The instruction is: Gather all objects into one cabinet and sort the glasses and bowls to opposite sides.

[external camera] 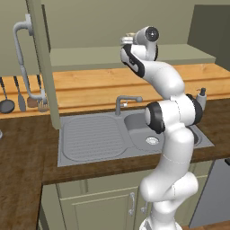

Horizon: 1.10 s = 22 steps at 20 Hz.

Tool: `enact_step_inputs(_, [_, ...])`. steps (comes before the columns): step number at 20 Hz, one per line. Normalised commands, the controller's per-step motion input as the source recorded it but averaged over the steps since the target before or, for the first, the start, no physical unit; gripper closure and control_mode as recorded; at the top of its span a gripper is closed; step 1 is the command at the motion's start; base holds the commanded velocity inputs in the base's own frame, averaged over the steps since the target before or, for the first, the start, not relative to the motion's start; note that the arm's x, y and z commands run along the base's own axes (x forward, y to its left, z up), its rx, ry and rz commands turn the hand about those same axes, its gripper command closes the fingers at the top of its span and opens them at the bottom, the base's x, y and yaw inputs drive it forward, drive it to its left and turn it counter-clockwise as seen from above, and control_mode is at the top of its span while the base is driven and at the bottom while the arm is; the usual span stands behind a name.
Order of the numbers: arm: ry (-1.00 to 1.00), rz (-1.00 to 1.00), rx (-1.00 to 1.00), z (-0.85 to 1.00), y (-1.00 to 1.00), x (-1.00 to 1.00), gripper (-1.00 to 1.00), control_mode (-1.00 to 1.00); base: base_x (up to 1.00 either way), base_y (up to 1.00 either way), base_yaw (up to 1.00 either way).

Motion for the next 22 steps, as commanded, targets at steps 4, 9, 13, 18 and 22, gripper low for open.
enact_step_inputs(4, [0.00, 0.00, 0.00, 0.00, 0.00, 0.00, -1.00, -1.00, 0.00, 0.00, 0.00])
enact_step_inputs(9, [0.00, 0.00, 0.00, 0.00, 0.00, 0.00, 1.00, -1.00, 0.00, 0.00, 0.00])
enact_step_inputs(13, [0.00, 0.00, 0.00, 0.00, 0.00, 0.00, 1.00, -1.00, 0.00, 0.00, 0.00])
enact_step_inputs(18, [0.00, 0.00, 0.00, 0.00, 0.00, 0.00, 1.00, -1.00, 0.00, 0.00, 0.00])
enact_step_inputs(22, [-0.02, 0.00, 0.00, 0.01, -0.01, -0.06, 1.00, -1.00, 0.00, 0.00, 0.00])
